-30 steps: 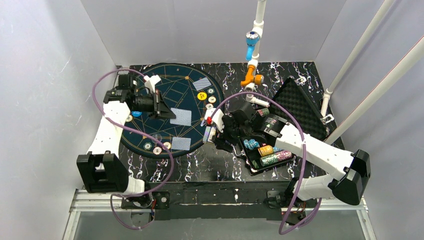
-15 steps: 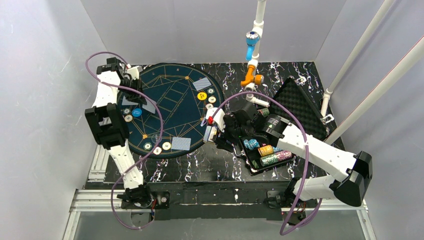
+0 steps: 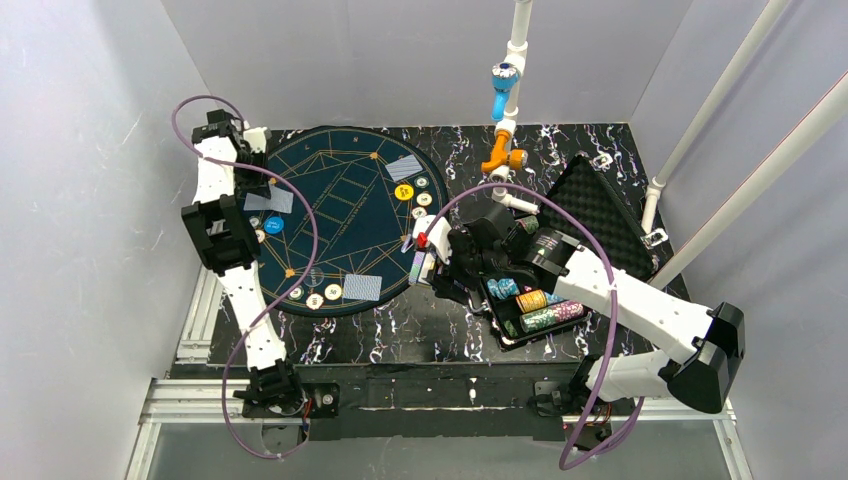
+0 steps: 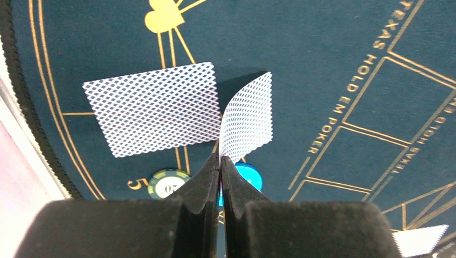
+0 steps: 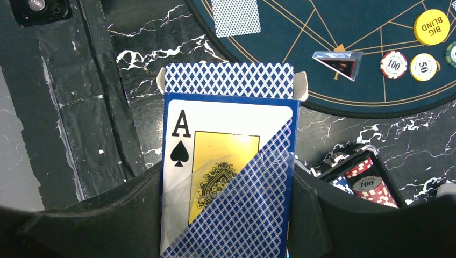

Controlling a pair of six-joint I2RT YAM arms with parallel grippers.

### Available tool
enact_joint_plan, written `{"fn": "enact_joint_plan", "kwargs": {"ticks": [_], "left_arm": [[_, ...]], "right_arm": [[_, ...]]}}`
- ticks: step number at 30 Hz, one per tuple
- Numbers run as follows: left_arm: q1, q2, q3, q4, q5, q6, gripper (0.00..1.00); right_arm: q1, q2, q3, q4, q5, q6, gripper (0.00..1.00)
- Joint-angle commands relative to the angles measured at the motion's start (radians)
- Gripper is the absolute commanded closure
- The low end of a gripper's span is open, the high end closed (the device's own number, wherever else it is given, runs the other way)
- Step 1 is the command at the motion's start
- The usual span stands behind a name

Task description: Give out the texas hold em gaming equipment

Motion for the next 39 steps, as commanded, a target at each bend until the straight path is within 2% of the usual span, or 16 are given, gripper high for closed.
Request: {"fn": "enact_joint_plan", "kwargs": {"ticks": [1, 7, 15, 21, 27, 32, 33, 34, 35, 36, 37, 39], "left_arm": [[0.01, 0.014, 0.032, 0.023, -0.089, 0.057, 1.0], [0.011, 0.038, 0.03, 0.102, -0.186, 0.082, 1.0], [0.012, 0.081, 0.05, 0.136, -0.241, 0.134, 1.0], [0.012, 0.09, 0.057, 0.163, -0.321, 0.155, 0.77], [0.012, 0.071, 0.106, 0.168, -0.351, 0.176, 0.45], [0.012, -0.015, 0.129, 0.155, -0.314, 0.161, 0.4], [0.012, -0.079, 0.115, 0.125, -0.216, 0.137, 0.36], [0.012, -0.175, 0.062, 0.062, -0.041, 0.101, 0.3], [-0.017, -0.302, -0.046, -0.02, 0.176, 0.093, 0.24], [-0.046, -0.392, -0.113, -0.08, 0.283, 0.092, 0.22], [-0.099, -0.507, -0.254, -0.15, 0.442, 0.081, 0.18], [-0.19, -0.702, -0.476, -0.14, 0.676, -0.037, 0.17]], "right_arm": [[-0.006, -0.008, 0.035, 0.025, -0.008, -0.014, 0.99], [-0.007, 0.002, 0.04, 0.02, -0.008, -0.016, 0.99], [-0.007, 0.007, 0.045, 0.01, -0.004, -0.022, 0.99], [-0.007, 0.009, 0.049, 0.009, -0.007, -0.022, 0.99], [-0.007, 0.008, 0.052, 0.015, -0.01, -0.028, 0.99], [-0.007, 0.001, 0.046, 0.028, -0.01, -0.032, 0.99], [-0.007, -0.003, 0.043, 0.036, -0.01, -0.033, 0.99], [-0.007, -0.007, 0.04, 0.045, -0.008, -0.035, 0.99], [-0.007, -0.013, 0.035, 0.054, -0.002, -0.039, 0.99], [-0.007, -0.015, 0.034, 0.058, 0.0, -0.041, 0.99], [-0.007, -0.015, 0.038, 0.064, 0.008, -0.045, 0.99], [-0.007, -0.013, 0.047, 0.079, 0.017, -0.051, 0.99]]}}
